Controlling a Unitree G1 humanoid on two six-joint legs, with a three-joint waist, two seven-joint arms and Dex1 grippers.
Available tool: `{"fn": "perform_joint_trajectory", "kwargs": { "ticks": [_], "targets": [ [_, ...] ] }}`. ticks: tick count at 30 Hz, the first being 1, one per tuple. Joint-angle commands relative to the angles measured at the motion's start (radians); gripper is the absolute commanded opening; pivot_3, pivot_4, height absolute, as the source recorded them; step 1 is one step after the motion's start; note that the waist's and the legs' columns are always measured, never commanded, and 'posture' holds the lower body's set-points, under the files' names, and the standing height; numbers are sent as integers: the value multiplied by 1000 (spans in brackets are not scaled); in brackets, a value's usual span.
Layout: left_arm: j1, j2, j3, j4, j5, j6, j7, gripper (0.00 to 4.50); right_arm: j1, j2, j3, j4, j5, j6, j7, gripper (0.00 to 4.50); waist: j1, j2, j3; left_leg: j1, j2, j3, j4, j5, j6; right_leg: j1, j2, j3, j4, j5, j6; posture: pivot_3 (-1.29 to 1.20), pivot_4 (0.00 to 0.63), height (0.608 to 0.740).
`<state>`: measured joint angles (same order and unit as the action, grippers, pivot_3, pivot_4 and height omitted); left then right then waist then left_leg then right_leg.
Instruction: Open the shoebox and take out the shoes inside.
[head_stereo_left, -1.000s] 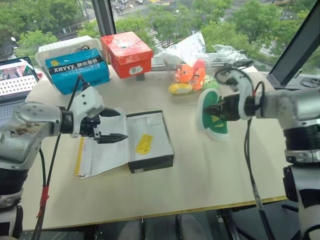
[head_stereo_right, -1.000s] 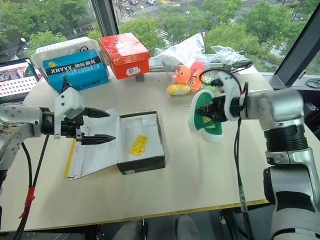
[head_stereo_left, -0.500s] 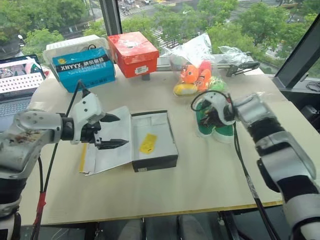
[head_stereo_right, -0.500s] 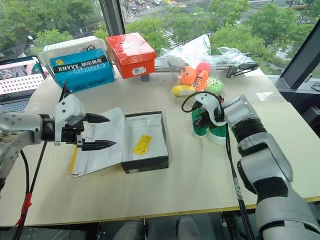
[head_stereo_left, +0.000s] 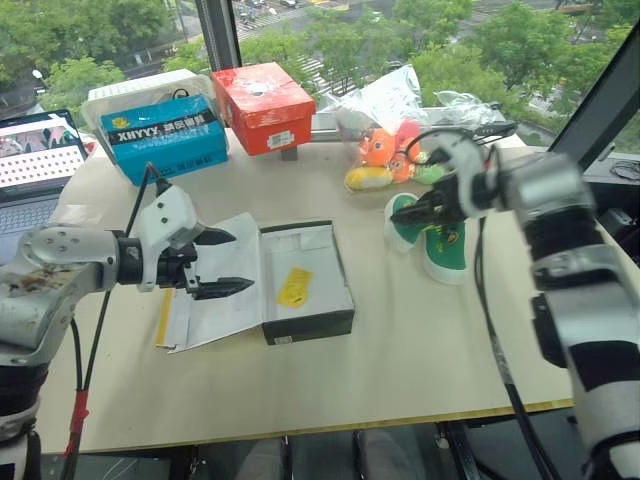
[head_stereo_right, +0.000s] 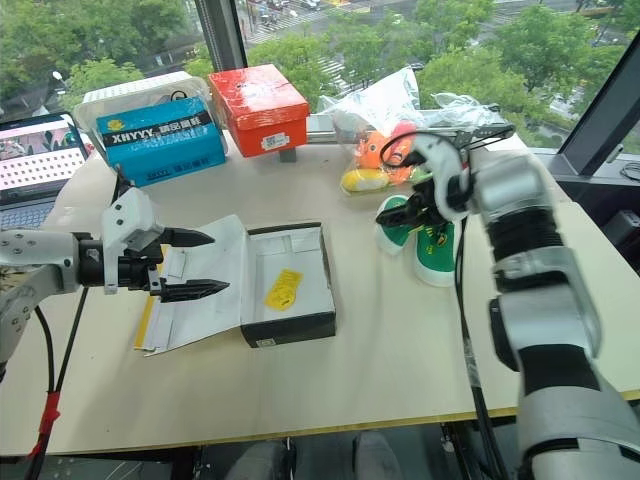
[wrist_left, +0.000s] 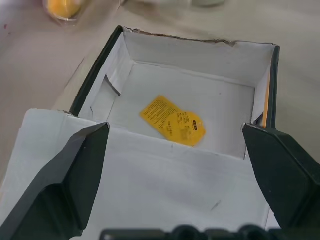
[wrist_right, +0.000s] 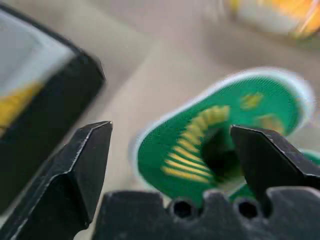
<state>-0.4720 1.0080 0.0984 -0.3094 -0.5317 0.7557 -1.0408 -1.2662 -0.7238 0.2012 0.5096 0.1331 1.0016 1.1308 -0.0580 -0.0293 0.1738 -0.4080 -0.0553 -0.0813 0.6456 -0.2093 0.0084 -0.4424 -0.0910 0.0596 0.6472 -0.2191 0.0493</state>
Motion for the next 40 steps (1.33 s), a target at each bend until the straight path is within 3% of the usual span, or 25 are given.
{"fn": "perform_joint_trajectory", "kwargs": {
  "ticks": [1, 6, 10, 12, 14, 20, 23, 28, 32, 33, 37, 40],
  "targets": [
    [-42, -27, 50, 68, 2, -53, 20, 4500, 85, -117, -73, -368, 128, 181, 60, 4450, 8, 0, 0, 0, 0, 0, 0, -1, 0, 1, 0, 0, -1, 0, 0, 0, 150, 740],
    [-43, -65, 63, 110, 16, -92, 64, 4500, 282, -170, -178, -653, 231, 265, 2, 4450, 13, -1, 0, 3, 0, 1, 2, -1, 1, 3, -1, 0, -5, 0, 0, 0, 150, 740],
    [-15, -182, 183, 96, -11, -69, 241, 4500, 503, 1, -396, -832, 233, 33, -193, 4450, 14, -1, -1, 3, 1, 2, 4, -1, 1, 4, -1, 0, -3, 0, 0, 0, 150, 740],
    [49, -256, 278, 67, -19, -77, 343, 4500, 530, 107, -531, -824, 290, 180, -296, 4450, 12, -1, -1, 2, 0, 2, 6, -1, 1, 2, -1, 2, 0, 0, 1, 0, 150, 740],
    [99, -332, 362, 41, -23, -100, 440, 4500, 592, 180, -570, -854, 277, 175, -403, 4450, 15, -2, -1, 3, 0, 4, 6, -1, 1, 2, -2, 5, 1, 1, 1, 0, 150, 740],
    [297, -415, 373, -49, 67, -191, 545, 4500, 833, 266, -545, -936, 188, -51, -575, 4450, 29, -5, -4, 4, 0, 4, 6, -1, 1, 4, -2, 5, -1, 2, 2, 0, 150, 740],
    [408, -482, 352, -54, 151, -282, 613, 4500, 977, 389, -555, -966, 145, -168, -709, 4450, 38, -5, -5, 6, 0, 4, 7, -1, 1, 5, -1, 5, -1, 3, 2, 0, 150, 740],
    [562, -602, 374, -51, 206, -443, 669, 4500, 1216, 479, -481, -992, 52, -400, -800, 4450, 40, -5, -5, 9, 0, 5, 5, -1, 0, 8, -1, 6, -3, 3, 2, 0, 150, 740],
    [619, -657, 375, -11, 261, -559, 719, 4500, 1341, 474, -411, -947, -35, -597, -813, 4450, 41, -5, -5, 15, 2, 6, 5, -1, 0, 14, -1, 6, -3, 3, 1, 0, 150, 740],
    [628, -668, 367, -11, 270, -578, 727, 4500, 1357, 480, -410, -934, -32, -625, -817, 4450, 41, -5, -5, 22, 3, 6, 4, -1, 0, 22, 0, 5, -6, 2, 1, 0, 150, 740],
    [698, -770, 265, 50, 344, -707, 759, 4500, 1453, 478, -356, -848, -106, -781, -842, 4450, 40, -3, -6, 26, 3, 7, 4, -1, 0, 31, 0, 5, -12, -3, 10, 0, 150, 740],
    [702, -780, 256, 105, 354, -760, 756, 4500, 1467, 477, -347, -815, -113, -840, -849, 4450, 41, -4, -7, 32, 5, 7, 3, -4, -1, 39, 0, 4, -18, -3, 11, 0, 150, 740]
  ]
}}
